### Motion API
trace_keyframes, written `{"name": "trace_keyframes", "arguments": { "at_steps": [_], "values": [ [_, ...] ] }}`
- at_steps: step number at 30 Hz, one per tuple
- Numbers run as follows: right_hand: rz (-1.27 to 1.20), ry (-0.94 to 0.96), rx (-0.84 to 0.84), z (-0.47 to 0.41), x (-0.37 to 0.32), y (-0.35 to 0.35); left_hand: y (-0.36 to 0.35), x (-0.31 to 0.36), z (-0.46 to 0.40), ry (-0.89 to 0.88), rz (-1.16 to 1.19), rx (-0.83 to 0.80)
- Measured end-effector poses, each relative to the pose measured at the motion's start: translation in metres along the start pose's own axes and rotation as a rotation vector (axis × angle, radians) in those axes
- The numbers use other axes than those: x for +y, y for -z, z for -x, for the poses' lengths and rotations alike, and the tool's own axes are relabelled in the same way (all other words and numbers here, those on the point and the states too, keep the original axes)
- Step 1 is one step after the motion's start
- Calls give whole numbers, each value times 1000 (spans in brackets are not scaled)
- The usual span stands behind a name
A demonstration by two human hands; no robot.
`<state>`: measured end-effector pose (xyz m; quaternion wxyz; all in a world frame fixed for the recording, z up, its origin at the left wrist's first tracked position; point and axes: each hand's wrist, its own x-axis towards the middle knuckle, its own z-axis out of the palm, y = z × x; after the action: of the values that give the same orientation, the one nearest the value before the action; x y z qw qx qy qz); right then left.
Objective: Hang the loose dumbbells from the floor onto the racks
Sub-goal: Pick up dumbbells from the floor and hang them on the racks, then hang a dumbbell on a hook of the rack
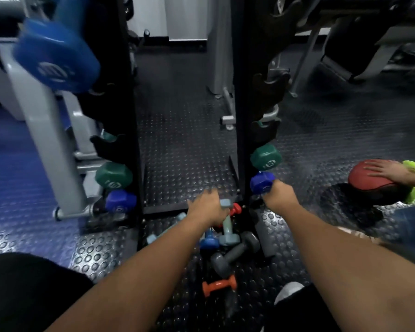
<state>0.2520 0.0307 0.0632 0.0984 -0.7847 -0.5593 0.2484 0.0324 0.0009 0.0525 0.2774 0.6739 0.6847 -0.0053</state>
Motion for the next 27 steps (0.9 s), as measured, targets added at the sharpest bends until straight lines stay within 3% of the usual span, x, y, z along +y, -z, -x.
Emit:
{"name": "trace_keyframes", "arguments": {
  "at_steps": [4,10,17,27],
  "values": [
    [-4,-7,-76,32,-16,-21,9,-29,16,62,-46,-7],
    [-20,150,-186,73,-38,-61,11,-92,50,211,10,-13],
    [150,267,-362,99,-54,-101,-2,-167,85,360,37,2],
    [120,272,-457,86,-60,-134,-51,-188,74,393,109,-30]
  ]
}}
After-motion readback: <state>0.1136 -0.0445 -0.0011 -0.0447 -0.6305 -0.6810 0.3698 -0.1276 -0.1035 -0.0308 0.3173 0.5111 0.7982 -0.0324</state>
